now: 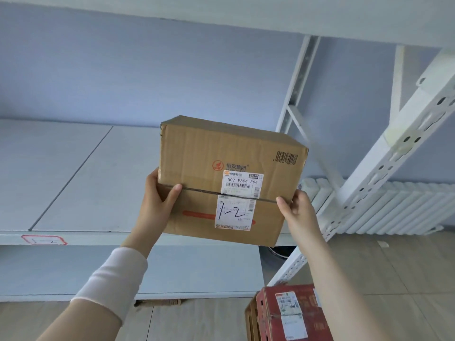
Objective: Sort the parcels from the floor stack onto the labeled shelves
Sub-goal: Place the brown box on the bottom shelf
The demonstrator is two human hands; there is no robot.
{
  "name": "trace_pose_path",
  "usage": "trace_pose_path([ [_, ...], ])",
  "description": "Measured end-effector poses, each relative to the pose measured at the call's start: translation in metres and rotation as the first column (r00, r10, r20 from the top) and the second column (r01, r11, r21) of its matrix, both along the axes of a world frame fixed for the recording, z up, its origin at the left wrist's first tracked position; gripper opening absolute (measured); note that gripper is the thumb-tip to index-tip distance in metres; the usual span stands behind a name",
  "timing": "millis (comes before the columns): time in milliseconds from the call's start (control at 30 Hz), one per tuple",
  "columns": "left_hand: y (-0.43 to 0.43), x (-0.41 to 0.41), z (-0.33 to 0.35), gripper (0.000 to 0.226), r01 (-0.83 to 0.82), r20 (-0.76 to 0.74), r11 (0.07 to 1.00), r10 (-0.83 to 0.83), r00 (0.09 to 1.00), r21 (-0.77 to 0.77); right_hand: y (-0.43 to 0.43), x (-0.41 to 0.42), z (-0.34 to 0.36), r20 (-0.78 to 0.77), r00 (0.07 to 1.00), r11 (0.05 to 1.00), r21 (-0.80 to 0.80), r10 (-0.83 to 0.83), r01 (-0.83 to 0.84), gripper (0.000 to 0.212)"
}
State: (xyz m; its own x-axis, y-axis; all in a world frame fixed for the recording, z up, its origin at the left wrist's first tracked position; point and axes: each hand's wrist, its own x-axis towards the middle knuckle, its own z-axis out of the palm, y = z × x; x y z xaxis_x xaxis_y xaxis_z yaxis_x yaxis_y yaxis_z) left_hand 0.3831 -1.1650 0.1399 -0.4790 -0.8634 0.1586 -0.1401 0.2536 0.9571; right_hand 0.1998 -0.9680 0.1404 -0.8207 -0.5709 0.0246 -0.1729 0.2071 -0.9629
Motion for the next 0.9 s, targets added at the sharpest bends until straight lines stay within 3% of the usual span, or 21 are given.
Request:
trace_pose_path([
  [200,-0.012,-0.014,-0.041,0.047,0.034,0.003,0.999,-0.034,0.999,0.000,-0.009,-0.019,-0.031,-0.020,1.000,0.999,-0.051,-0.002,0.001,0.033],
  [500,-0.025,-0.023,-0.068,0.045,0.103,0.047,0.993,-0.100,0.994,-0.054,-0.016,-0.030,-0.048,-0.015,0.999,0.992,-0.118,0.029,-0.031,0.029],
  [733,-0.014,-0.004,-0.074,0.092,0.120,0.018,0.993,-0.120,0.993,-0.017,-0.003,-0.023,-0.069,0.065,0.995,0.990,-0.128,0.074,-0.065,0.062],
  [900,-0.015,-0.020,-0.090,0.073,-0.001,0.051,1.000,0.002,0.999,-0.020,-0.014,-0.030,-0.088,0.038,0.998,0.992,-0.115,-0.045,0.049,0.060],
])
